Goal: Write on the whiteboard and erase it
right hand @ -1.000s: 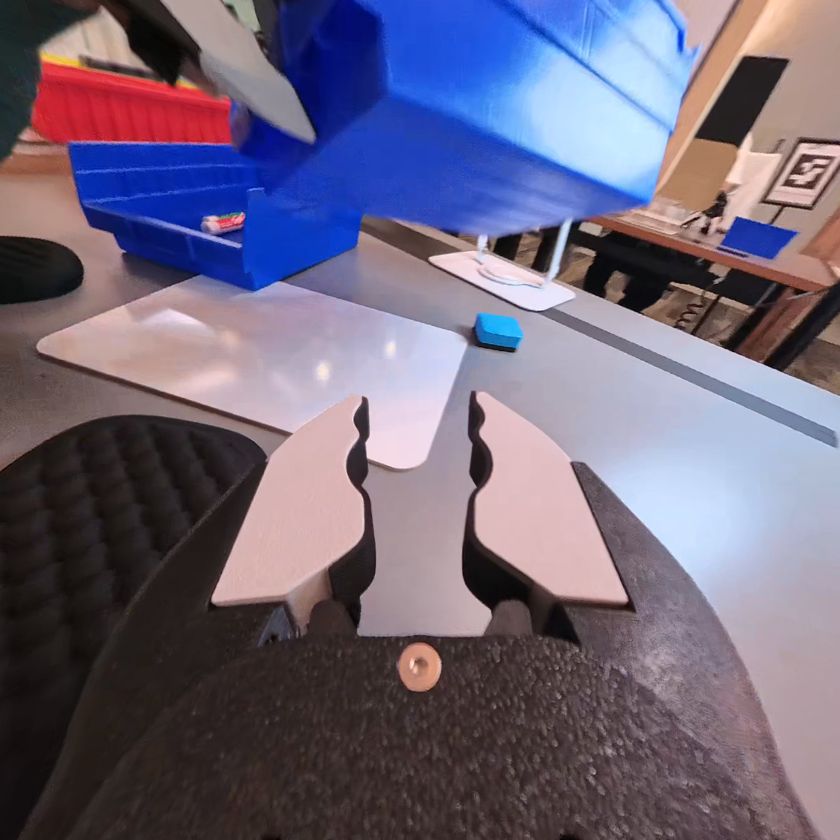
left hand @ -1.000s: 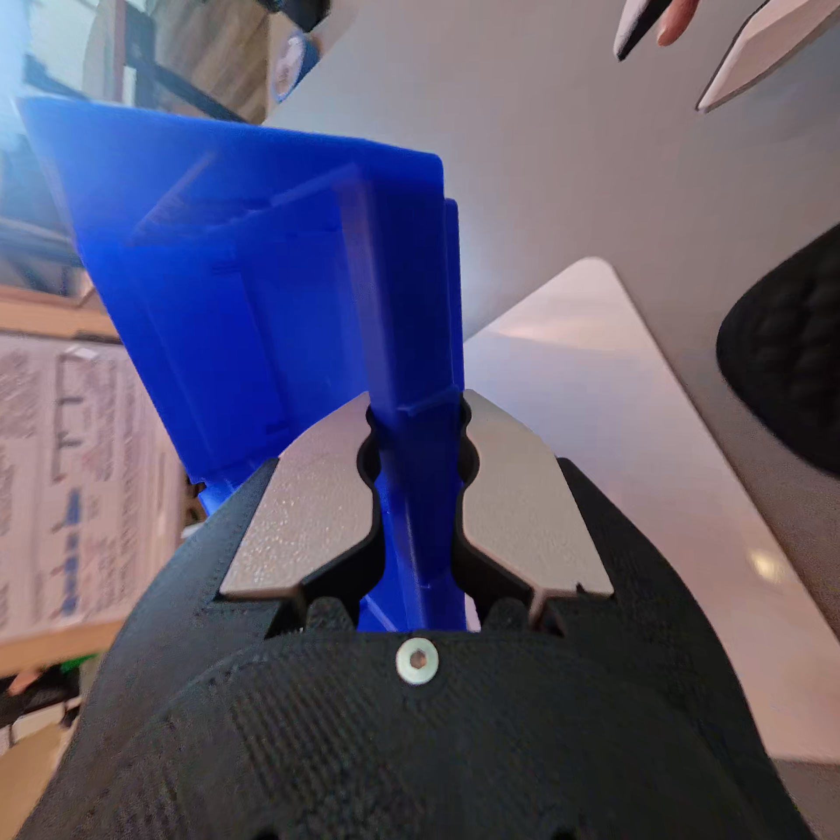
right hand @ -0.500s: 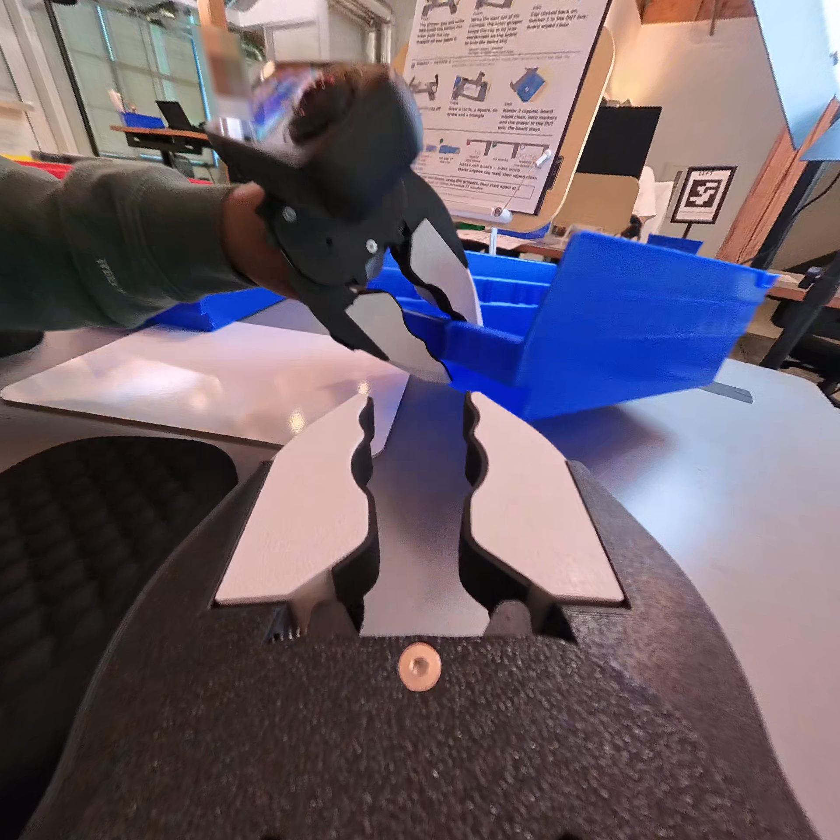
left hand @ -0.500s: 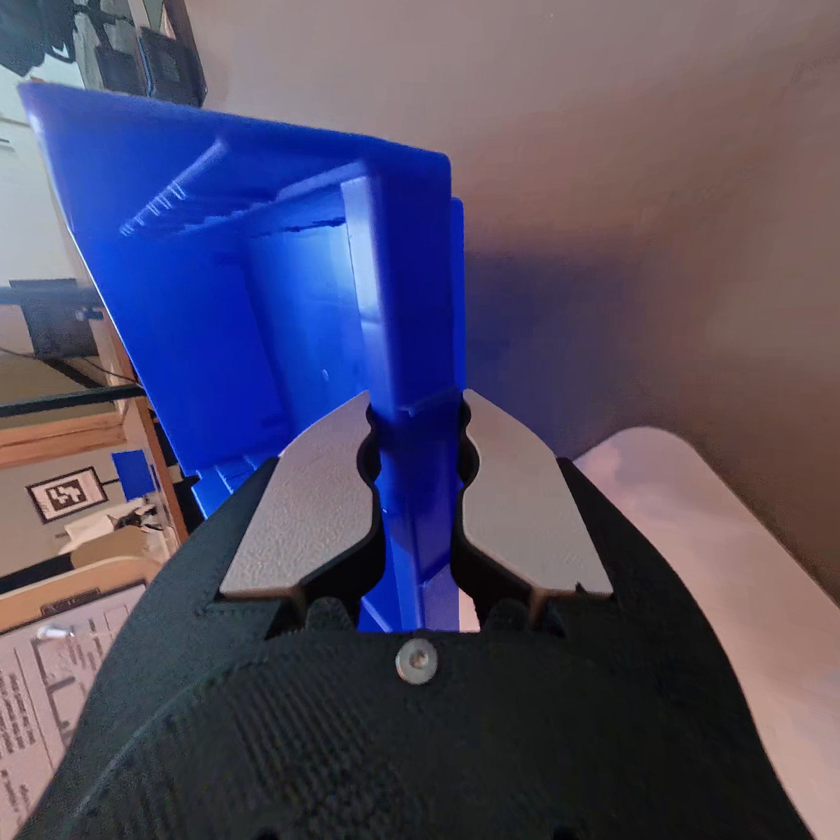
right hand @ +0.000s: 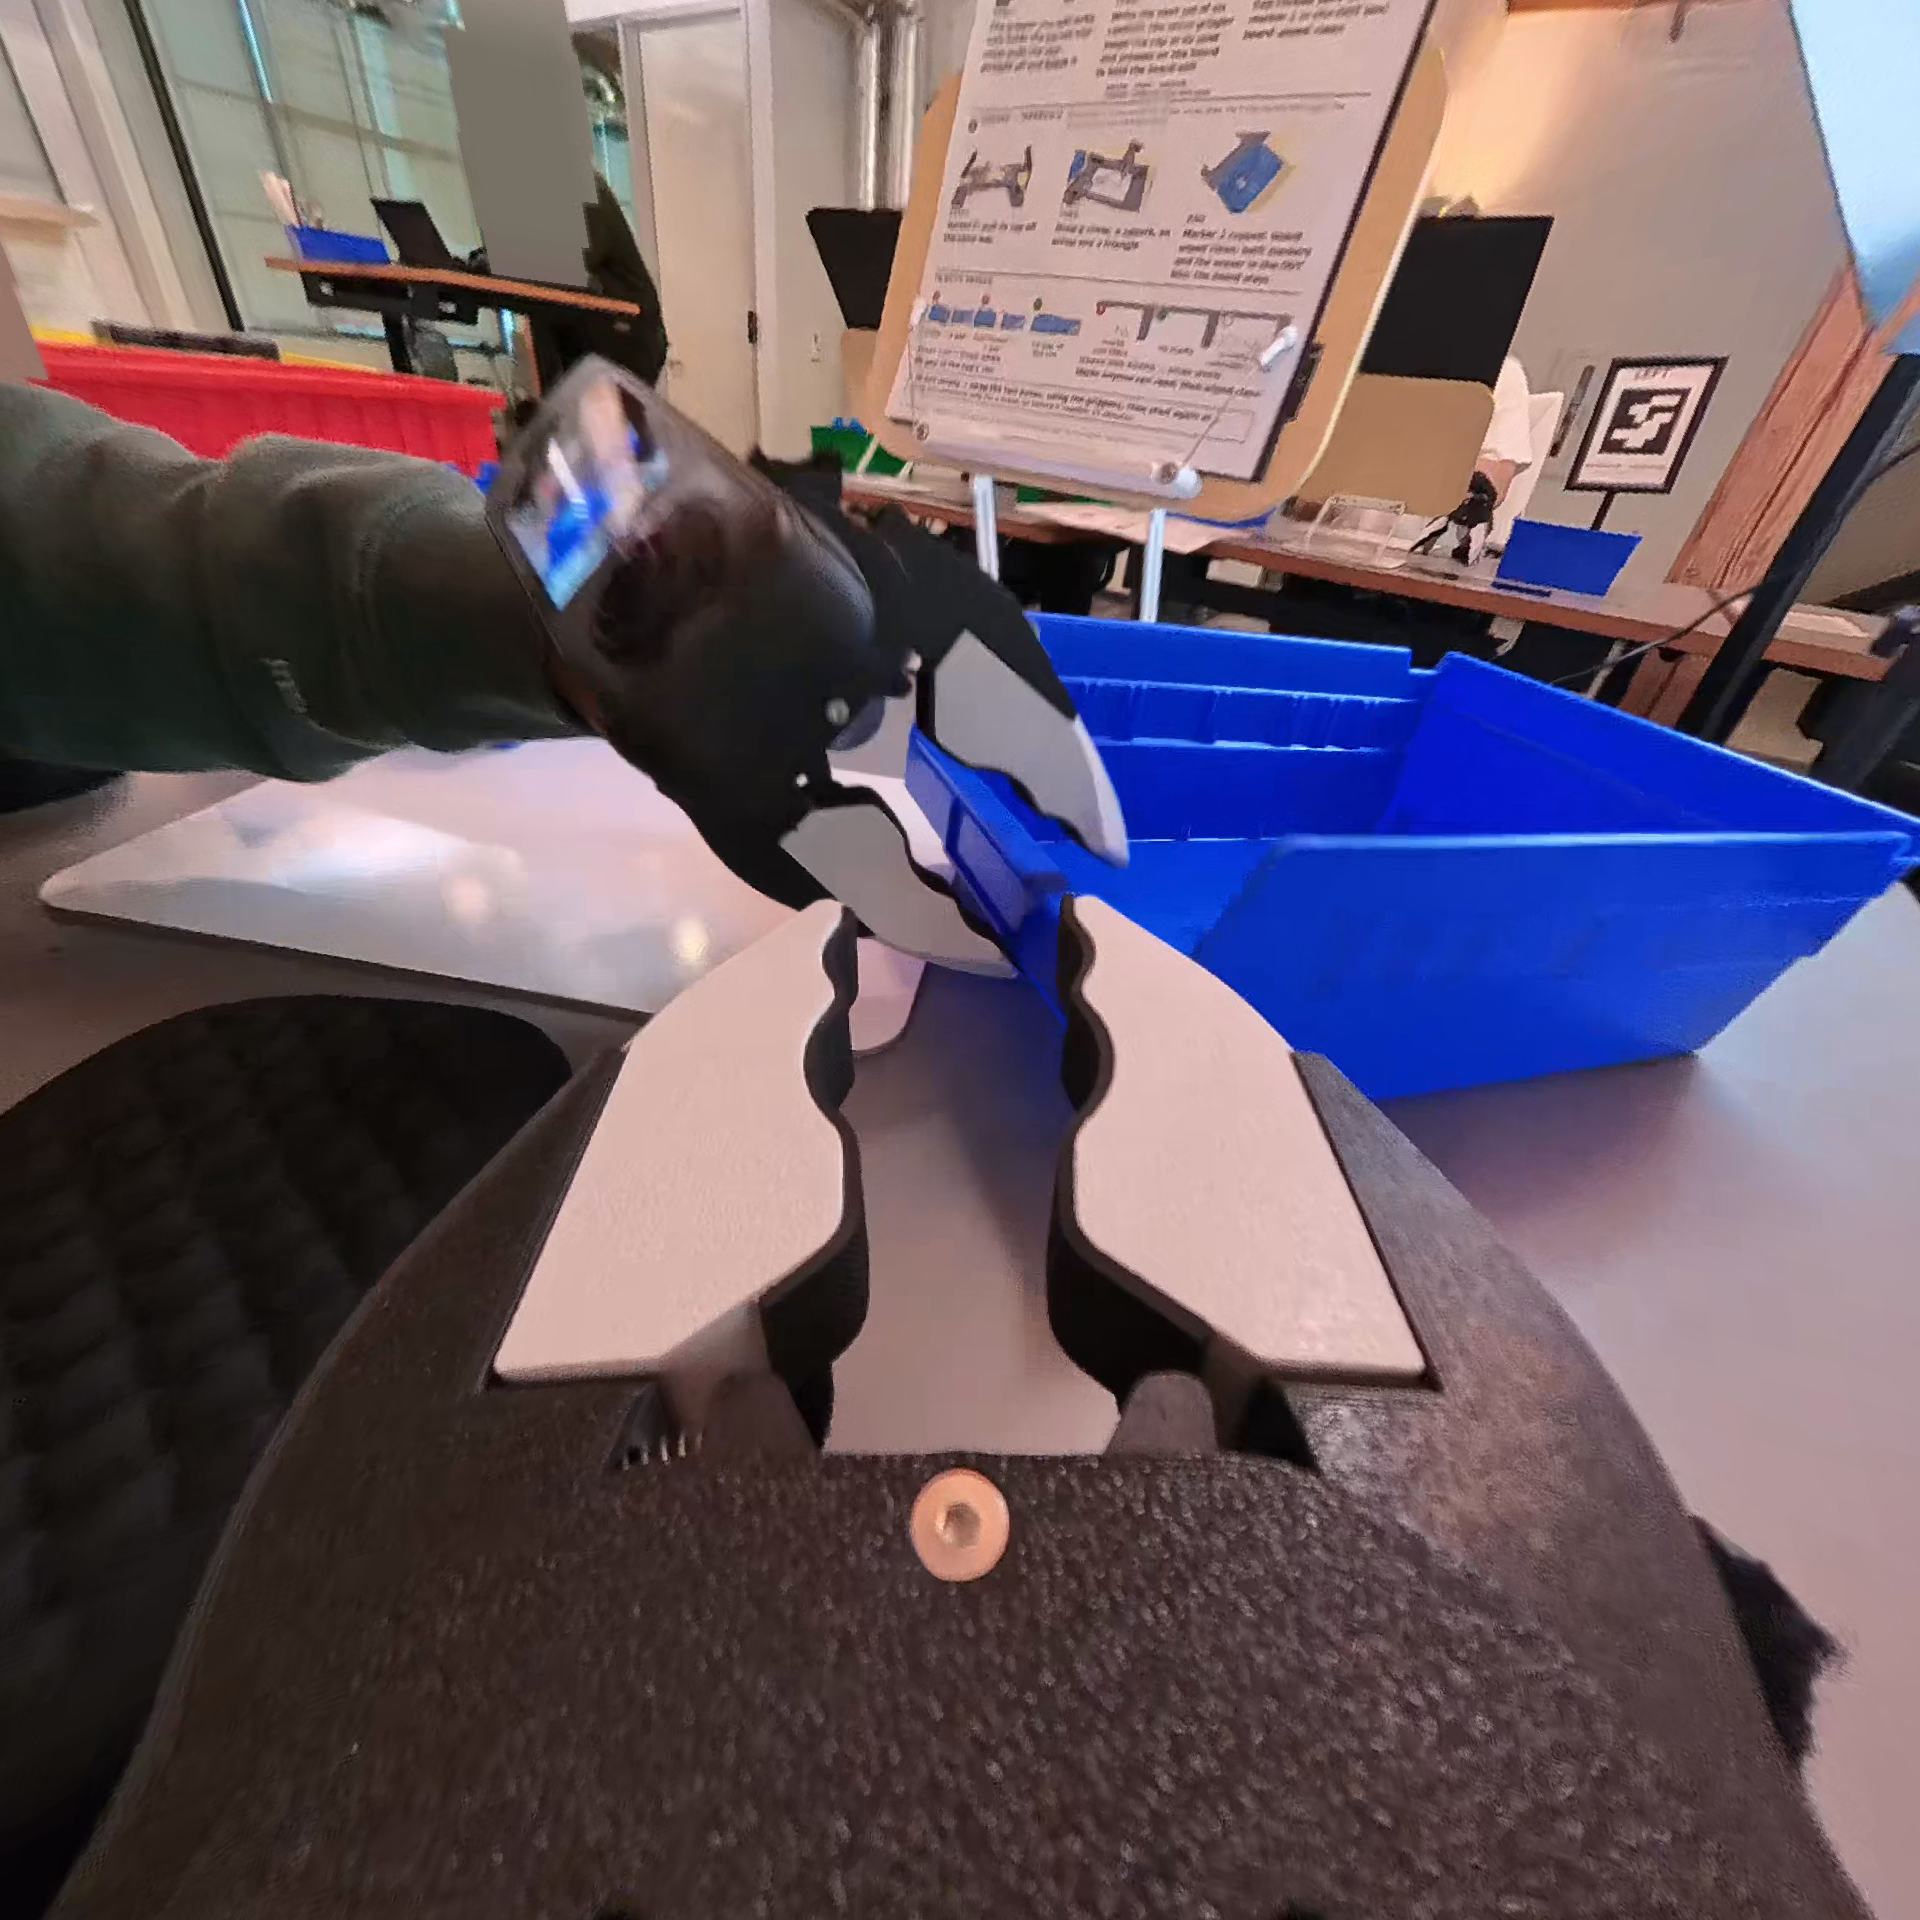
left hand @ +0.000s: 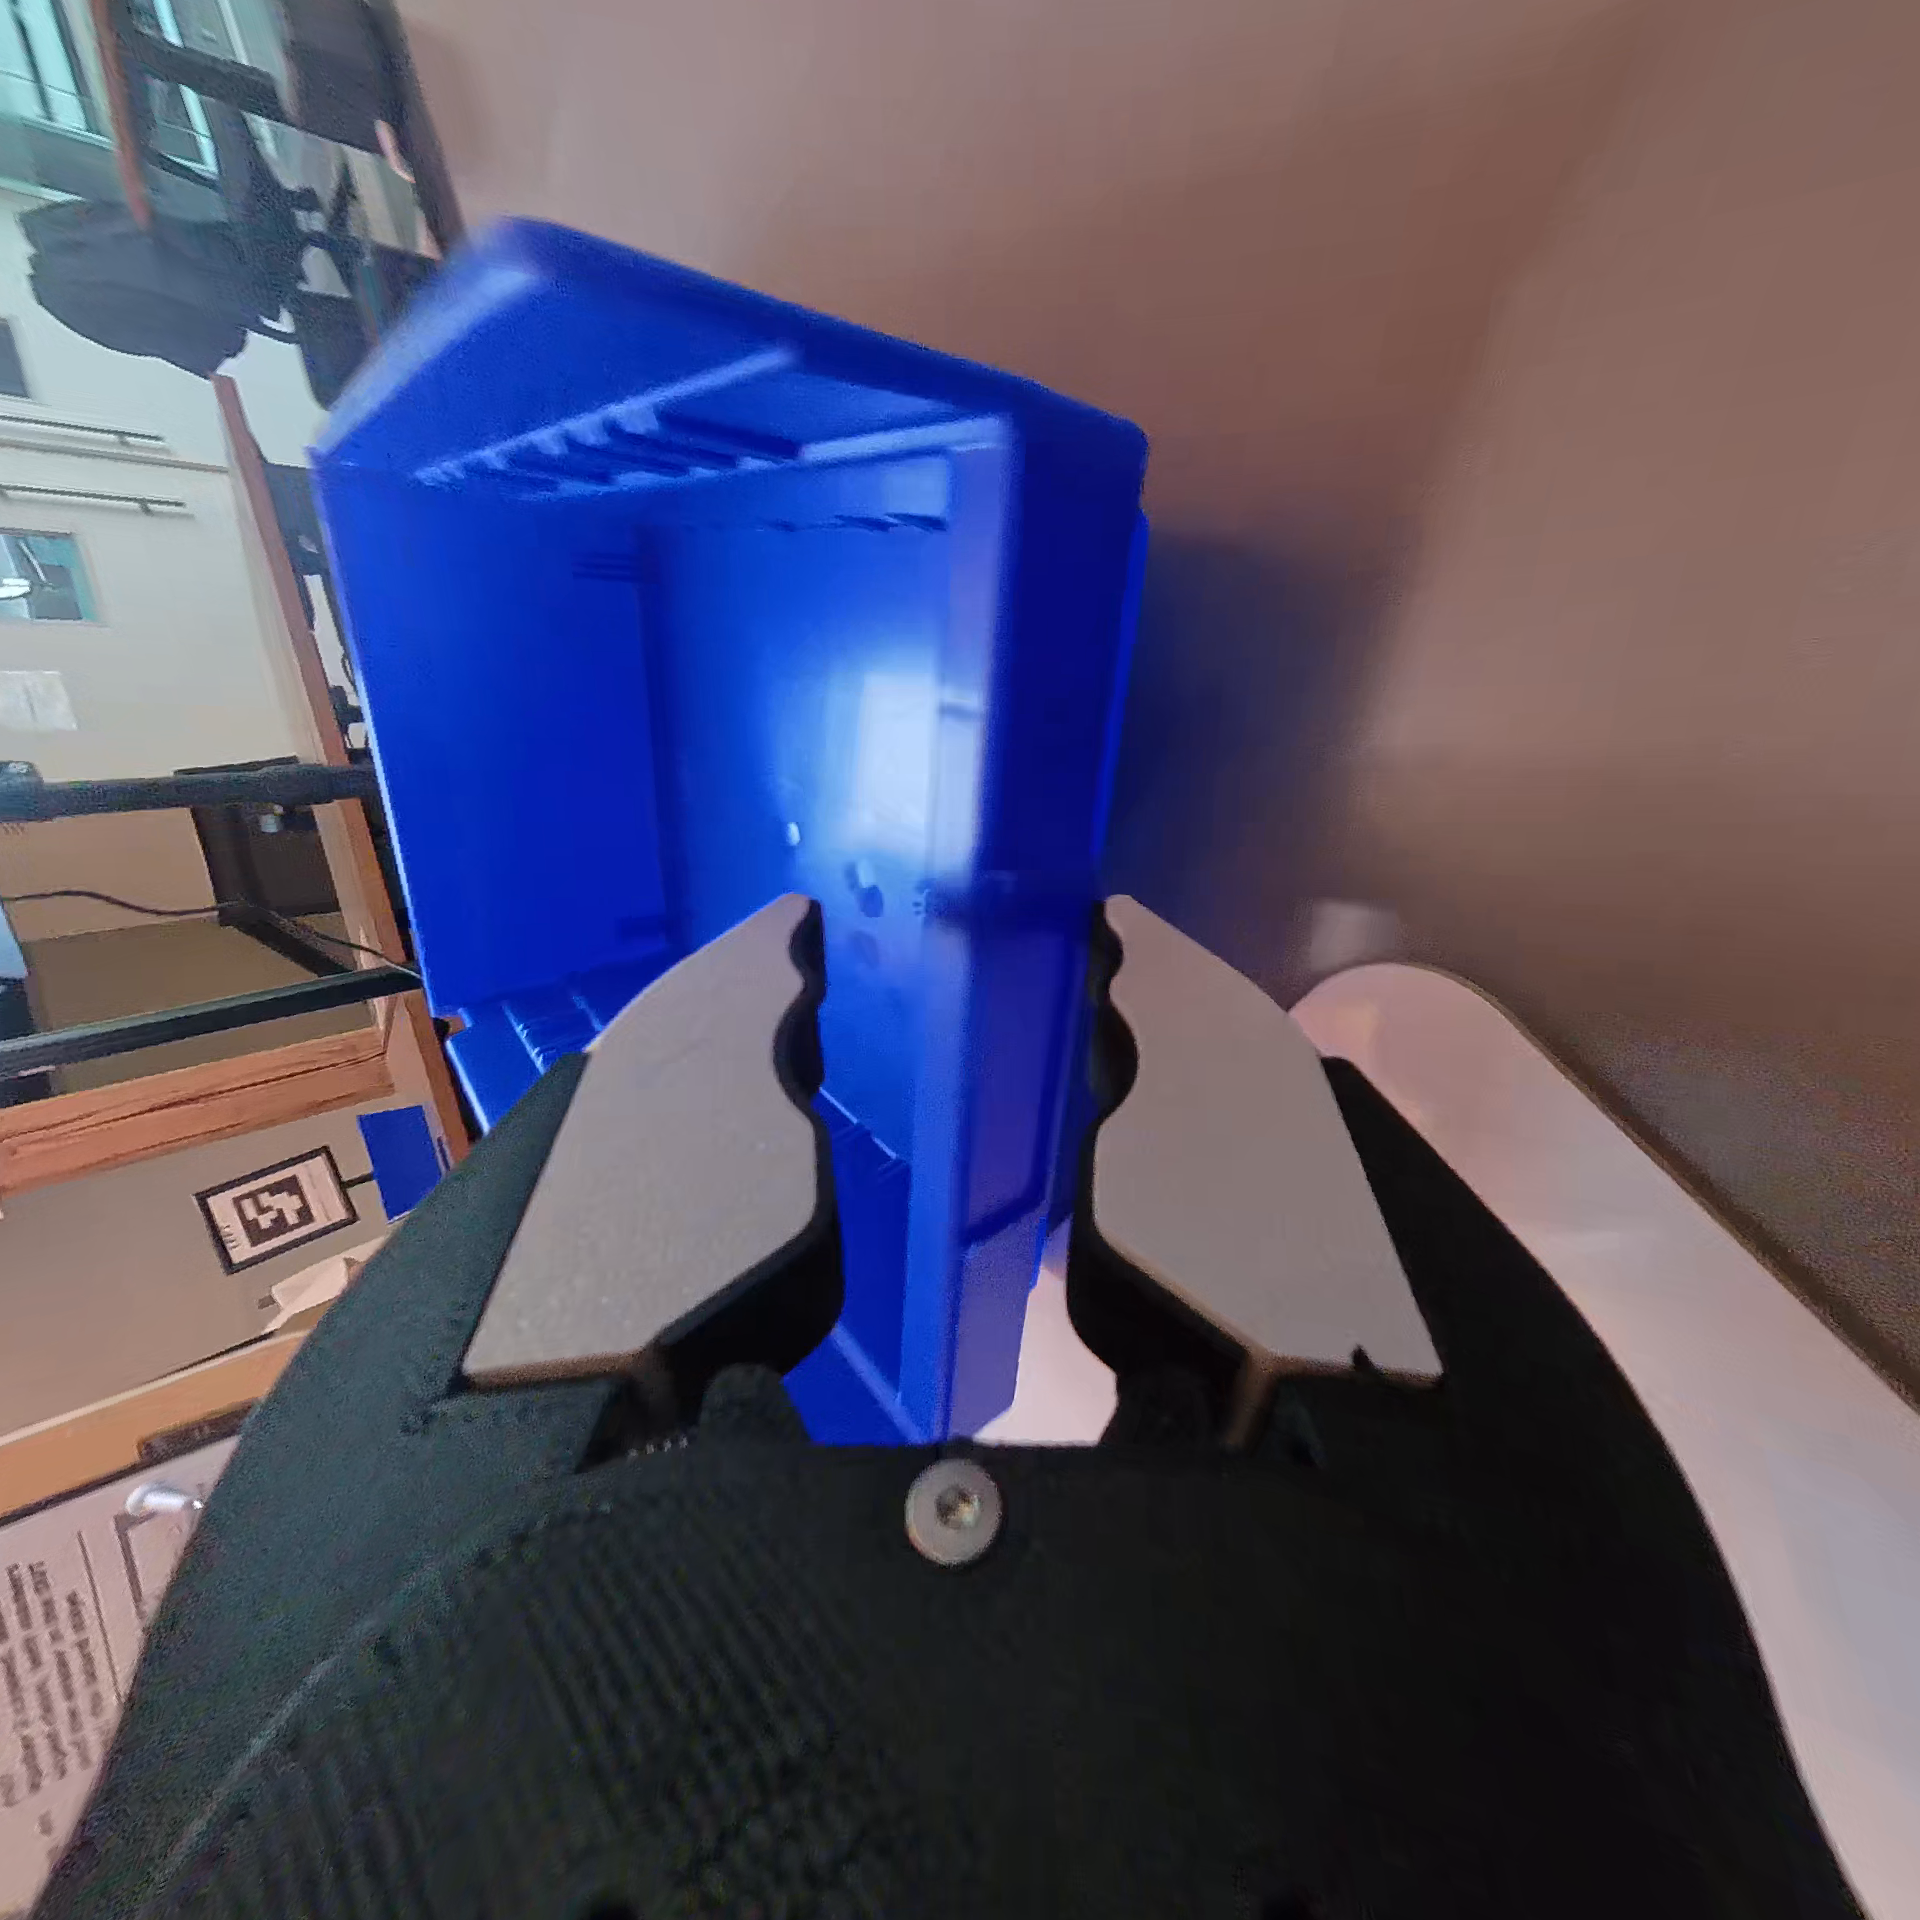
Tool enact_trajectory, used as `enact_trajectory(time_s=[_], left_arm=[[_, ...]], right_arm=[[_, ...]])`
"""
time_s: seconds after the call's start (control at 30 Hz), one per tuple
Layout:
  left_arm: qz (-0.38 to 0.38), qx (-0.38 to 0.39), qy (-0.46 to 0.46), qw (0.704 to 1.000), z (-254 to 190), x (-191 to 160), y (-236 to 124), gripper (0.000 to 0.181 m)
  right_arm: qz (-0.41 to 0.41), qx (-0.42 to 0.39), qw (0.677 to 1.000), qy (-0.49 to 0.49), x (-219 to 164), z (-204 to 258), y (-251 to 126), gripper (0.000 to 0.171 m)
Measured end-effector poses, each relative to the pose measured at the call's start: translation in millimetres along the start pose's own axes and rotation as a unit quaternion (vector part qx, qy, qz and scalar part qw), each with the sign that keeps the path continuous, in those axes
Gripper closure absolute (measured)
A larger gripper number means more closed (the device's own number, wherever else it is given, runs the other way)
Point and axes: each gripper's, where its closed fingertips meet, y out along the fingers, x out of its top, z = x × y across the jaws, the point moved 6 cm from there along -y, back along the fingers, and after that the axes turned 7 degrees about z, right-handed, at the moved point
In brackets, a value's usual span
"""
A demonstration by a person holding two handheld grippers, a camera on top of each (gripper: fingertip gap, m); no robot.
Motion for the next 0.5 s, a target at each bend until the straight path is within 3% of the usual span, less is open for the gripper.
enact_trajectory(time_s=[0.23,0.33,0.5], left_arm=[[-0.082,0.005,-0.105,0.991,3.0,-34.9,-85.3,0.127],[-0.095,0.000,-0.178,0.979,1.3,-70.6,-126.4,0.128],[-0.041,0.018,-0.264,0.964,-11.8,-148.2,-182.7,0.129]], right_arm=[[0.074,0.032,0.995,-0.052,13.6,29.5,30.7,0.132],[0.114,0.051,0.990,-0.067,11.7,41.5,51.7,0.129],[0.187,0.033,0.977,-0.097,11.8,41.2,87.4,0.120]])
